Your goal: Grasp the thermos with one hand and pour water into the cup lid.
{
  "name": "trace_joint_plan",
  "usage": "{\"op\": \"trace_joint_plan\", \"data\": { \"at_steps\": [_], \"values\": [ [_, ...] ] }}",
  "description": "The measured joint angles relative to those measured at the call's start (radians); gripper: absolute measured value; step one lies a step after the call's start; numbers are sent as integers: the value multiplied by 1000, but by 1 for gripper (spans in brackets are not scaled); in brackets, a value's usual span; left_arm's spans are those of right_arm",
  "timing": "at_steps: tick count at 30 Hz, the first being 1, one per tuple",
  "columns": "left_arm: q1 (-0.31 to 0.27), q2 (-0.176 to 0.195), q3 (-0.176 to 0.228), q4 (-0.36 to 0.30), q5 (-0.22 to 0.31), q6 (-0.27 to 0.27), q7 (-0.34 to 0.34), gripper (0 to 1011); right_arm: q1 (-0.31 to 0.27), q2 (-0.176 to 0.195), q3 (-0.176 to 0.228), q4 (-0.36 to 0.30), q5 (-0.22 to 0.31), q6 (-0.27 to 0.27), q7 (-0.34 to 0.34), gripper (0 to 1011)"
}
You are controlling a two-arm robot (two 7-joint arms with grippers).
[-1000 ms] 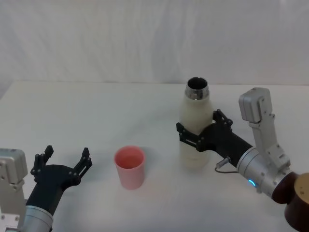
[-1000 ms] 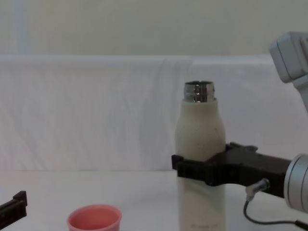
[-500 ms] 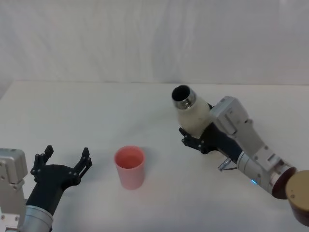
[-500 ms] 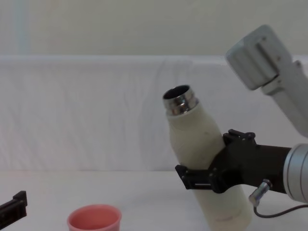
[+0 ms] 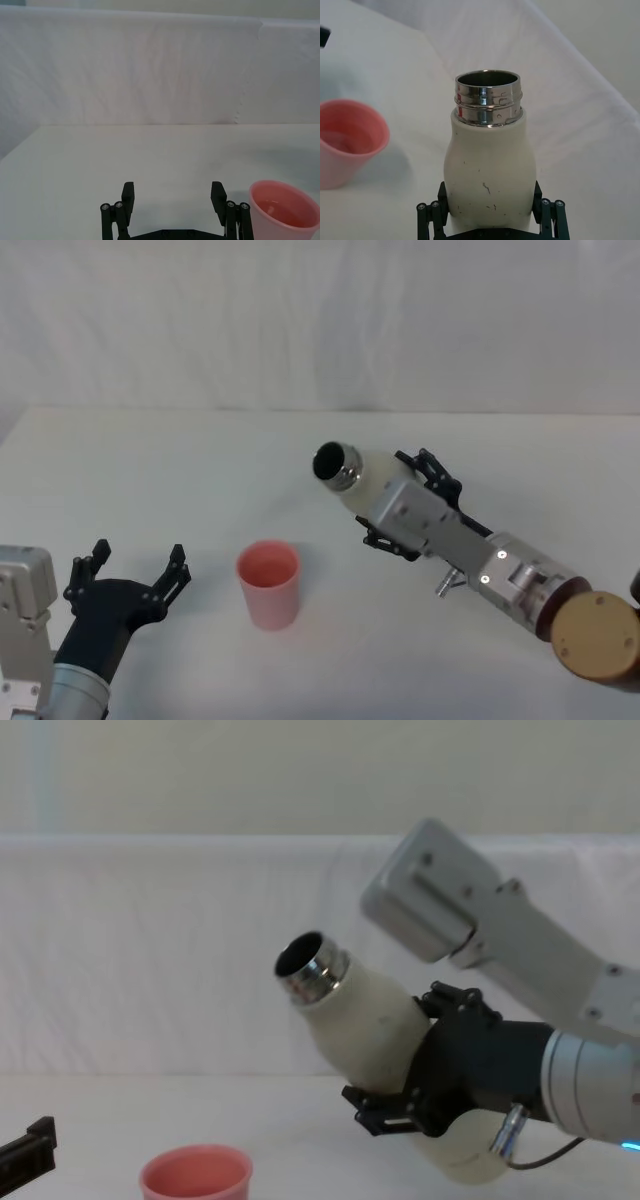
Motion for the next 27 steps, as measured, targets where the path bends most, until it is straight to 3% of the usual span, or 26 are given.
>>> {"op": "trace_joint_plan", "data": {
  "at_steps": [6, 13, 27],
  "values": [
    [0, 0, 0, 0, 0, 0, 0, 1001, 26, 0, -44, 17, -107, 12, 3, 957],
    [0, 0, 0, 0, 0, 0, 0, 1001, 43, -2, -72, 31, -195, 24, 8, 957],
    [0, 0, 0, 0, 0, 0, 0, 1001, 61, -17, -104, 48, -320, 39, 31, 957]
  ]
}}
